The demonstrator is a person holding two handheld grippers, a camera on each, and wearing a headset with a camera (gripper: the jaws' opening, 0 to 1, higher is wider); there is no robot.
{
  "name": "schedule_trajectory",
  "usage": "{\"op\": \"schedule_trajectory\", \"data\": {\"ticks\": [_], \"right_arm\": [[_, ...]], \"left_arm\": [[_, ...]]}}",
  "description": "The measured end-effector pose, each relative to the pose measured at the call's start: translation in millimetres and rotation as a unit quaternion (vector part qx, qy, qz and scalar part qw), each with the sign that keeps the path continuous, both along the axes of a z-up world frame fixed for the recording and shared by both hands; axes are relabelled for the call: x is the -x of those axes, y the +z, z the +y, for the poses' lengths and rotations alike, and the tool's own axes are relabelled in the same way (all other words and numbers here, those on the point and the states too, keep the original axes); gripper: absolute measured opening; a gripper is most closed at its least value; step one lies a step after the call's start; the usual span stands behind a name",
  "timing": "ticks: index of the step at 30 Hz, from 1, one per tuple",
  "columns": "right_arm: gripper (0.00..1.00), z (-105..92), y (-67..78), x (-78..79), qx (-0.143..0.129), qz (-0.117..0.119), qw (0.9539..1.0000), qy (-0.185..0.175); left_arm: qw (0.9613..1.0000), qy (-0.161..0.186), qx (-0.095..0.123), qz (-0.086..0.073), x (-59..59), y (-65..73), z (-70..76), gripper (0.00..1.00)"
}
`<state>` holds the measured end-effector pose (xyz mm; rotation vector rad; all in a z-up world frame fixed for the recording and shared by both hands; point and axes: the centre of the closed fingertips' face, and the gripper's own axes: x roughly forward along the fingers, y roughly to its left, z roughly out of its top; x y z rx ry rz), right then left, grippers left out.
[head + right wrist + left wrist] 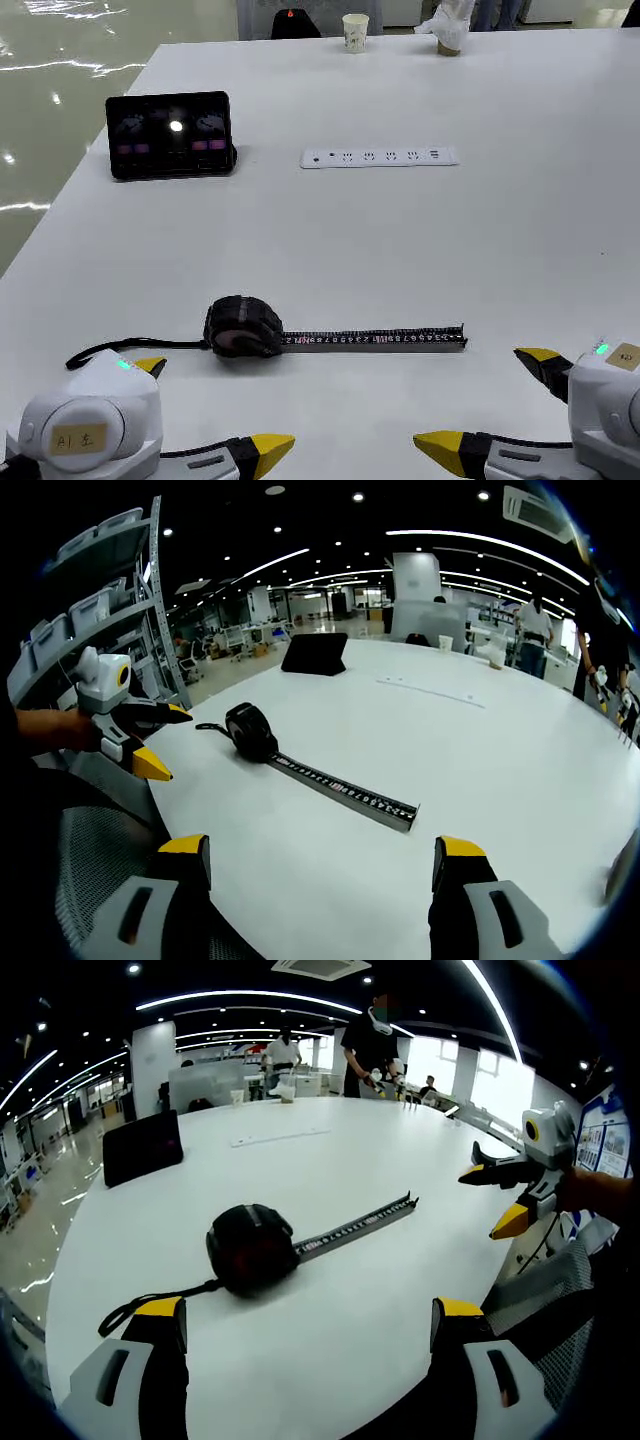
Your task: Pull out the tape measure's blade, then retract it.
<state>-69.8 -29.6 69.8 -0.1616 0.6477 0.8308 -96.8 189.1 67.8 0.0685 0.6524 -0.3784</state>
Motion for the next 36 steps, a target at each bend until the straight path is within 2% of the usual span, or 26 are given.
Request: {"op": "schedule_trajectory", "data": {"ticks": [10,30,36], "right_arm": [[0.91,-1.0,-0.1,0.4,0.006,0.000,1.0000,-0.003],[0.87,1.3,-5.3,6.8,0.005,0.008,0.9999,0.012],[0.85,2.3,-7.7,6.7,0.005,0.003,0.9998,0.020]], "left_arm": [[0.9998,0.018,-0.001,-0.003,-3.7,2.0,4.1,0.99],[0.9996,0.028,-0.002,0.004,-1.6,-5.1,3.6,0.97],[0.9993,0.037,0.002,0.005,-2.8,-5.3,3.7,0.97]]}}
